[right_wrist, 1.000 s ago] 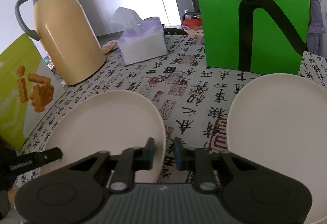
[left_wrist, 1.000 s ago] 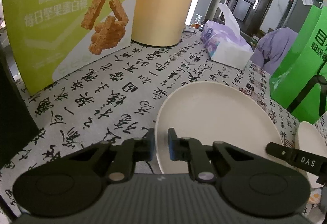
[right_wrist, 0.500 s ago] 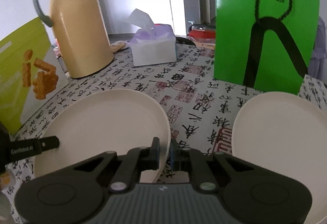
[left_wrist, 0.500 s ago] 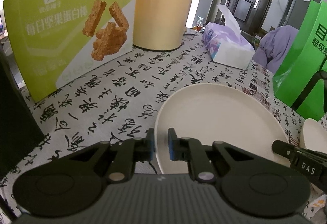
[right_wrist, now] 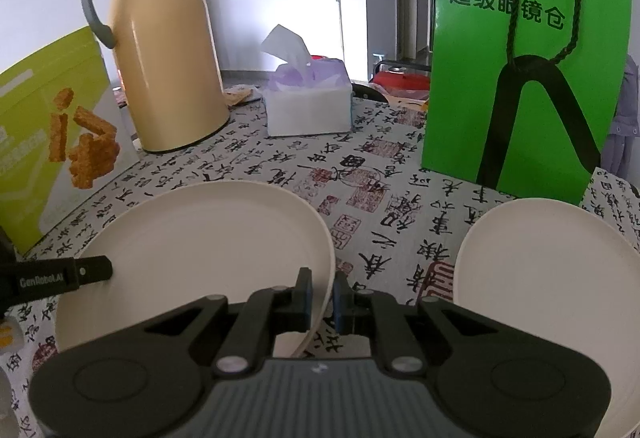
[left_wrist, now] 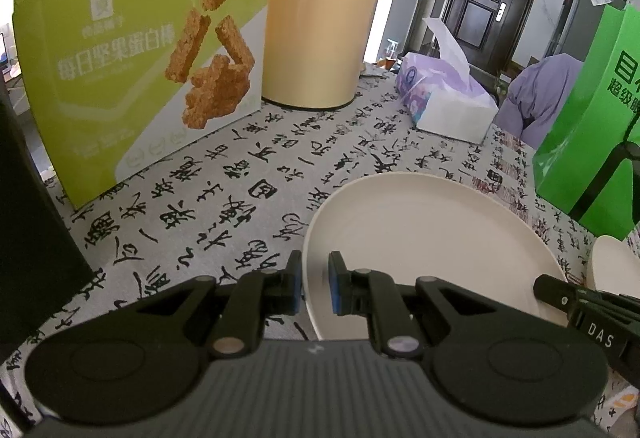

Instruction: Organize plates and bowls

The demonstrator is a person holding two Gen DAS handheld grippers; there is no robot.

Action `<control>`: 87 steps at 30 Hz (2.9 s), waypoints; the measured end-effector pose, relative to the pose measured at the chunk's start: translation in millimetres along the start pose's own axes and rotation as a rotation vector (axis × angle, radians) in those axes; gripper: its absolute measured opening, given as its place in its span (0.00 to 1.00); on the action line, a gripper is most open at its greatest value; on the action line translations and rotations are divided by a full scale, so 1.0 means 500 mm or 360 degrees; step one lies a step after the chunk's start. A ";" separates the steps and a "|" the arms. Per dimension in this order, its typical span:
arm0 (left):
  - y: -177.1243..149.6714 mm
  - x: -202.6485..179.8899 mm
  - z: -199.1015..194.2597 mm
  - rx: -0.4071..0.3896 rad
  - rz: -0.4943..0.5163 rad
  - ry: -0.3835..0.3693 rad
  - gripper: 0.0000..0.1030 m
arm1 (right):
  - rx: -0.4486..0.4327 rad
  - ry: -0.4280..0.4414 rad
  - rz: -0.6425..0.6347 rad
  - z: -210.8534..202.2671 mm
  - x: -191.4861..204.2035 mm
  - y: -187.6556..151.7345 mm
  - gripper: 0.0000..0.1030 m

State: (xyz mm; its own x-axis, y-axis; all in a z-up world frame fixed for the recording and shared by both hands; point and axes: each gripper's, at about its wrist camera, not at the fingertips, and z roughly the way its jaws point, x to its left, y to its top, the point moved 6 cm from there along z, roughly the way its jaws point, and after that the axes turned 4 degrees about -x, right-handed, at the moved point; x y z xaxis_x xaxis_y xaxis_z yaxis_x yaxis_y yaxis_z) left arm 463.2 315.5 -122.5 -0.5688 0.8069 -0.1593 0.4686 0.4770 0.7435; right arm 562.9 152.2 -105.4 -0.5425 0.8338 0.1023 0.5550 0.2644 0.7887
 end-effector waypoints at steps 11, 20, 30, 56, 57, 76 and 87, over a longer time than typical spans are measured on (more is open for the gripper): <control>0.008 -0.006 -0.016 -0.0033 0.0005 0.0002 0.13 | -0.0015 0.0002 0.0001 -0.011 0.000 0.006 0.10; 0.025 -0.020 -0.067 -0.0148 0.0034 0.0008 0.13 | 0.0007 0.0016 0.0051 -0.035 -0.007 0.023 0.11; 0.037 -0.033 -0.116 -0.0162 0.0011 -0.0032 0.13 | -0.0055 -0.0005 0.0030 -0.099 -0.012 0.043 0.11; 0.034 -0.053 -0.315 -0.0324 0.0107 -0.0098 0.13 | -0.0257 -0.0014 0.0037 -0.311 -0.011 0.034 0.11; 0.033 -0.055 -0.323 -0.0330 0.0113 -0.0099 0.13 | -0.0264 -0.0014 0.0041 -0.320 -0.012 0.033 0.11; -0.016 -0.081 -0.455 -0.0400 0.0171 -0.0184 0.13 | -0.0365 -0.0042 0.0066 -0.460 -0.033 -0.010 0.11; -0.049 -0.078 -0.517 -0.0442 0.0190 -0.0220 0.13 | -0.0435 -0.0049 0.0077 -0.530 -0.033 -0.046 0.10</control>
State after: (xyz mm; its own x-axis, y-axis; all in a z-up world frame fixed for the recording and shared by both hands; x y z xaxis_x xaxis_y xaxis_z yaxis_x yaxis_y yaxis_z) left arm 299.0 182.4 33.6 -0.4149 0.9001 -0.1331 0.3131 0.2786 0.9079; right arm 391.9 4.1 35.6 -0.4977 0.8578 0.1283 0.3865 0.0869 0.9182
